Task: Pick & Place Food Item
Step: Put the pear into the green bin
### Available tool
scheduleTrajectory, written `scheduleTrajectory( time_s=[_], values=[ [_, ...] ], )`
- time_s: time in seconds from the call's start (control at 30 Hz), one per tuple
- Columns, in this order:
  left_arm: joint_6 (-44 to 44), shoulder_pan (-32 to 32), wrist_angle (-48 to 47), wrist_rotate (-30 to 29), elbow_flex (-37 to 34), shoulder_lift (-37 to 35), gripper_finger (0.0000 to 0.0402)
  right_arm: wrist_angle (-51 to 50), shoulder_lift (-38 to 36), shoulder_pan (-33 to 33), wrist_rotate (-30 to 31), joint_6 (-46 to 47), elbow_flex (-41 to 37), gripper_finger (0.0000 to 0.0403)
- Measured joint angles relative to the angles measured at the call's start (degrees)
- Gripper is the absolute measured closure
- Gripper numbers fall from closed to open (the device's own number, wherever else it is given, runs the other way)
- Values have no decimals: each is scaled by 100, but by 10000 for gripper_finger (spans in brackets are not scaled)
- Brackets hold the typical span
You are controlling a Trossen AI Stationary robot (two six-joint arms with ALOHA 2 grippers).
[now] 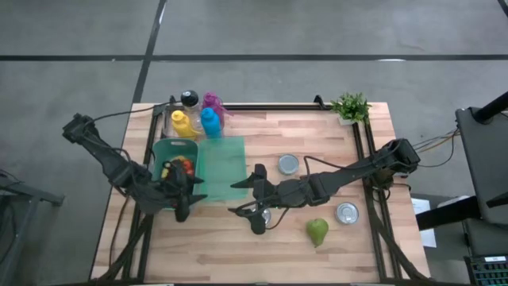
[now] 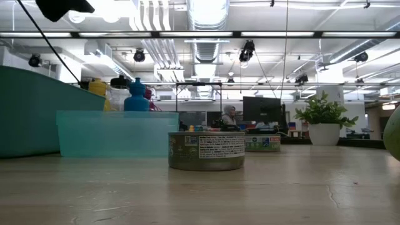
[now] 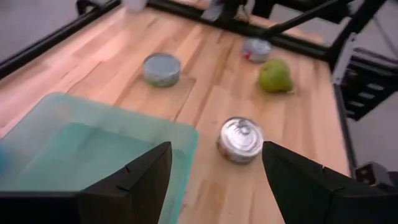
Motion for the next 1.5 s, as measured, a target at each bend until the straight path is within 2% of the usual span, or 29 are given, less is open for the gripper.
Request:
scheduleTrajectory(
  time_s=[0.27, 0.47, 0.63, 0.7, 0.93, 1.0, 1.07, 1.2, 1.5],
  values=[
    [1645, -66, 1785, 253, -400, -135, 147, 0, 0, -1, 0, 0, 0, 74],
    [2044, 2, 2272, 355, -774, -522, 147, 0, 0, -2, 0, 0, 0, 74],
    [2399, 537, 2951, 477, -971, -704, 147, -2, 1, -1, 0, 0, 0, 74],
    [2445, 908, 2988, 798, -975, -703, 147, 0, 2, -2, 0, 0, 0, 74],
    [2621, 2575, 3443, 2583, -1139, -521, 147, -4, 2, -2, 0, 0, 0, 74],
    [2655, 2866, 3533, 2939, -1208, -479, 147, -1, 2, -2, 0, 0, 0, 74],
    [2626, 2950, 3522, 2987, -1312, -478, 147, -7, 2, -1, 0, 0, 0, 74],
    [2472, 2944, 3511, 2632, -1474, -500, 147, -2, 2, -2, 0, 0, 0, 74],
    [2174, 2939, 3511, 2625, -1565, -504, 147, -2, 2, -2, 0, 0, 0, 74]
  ],
)
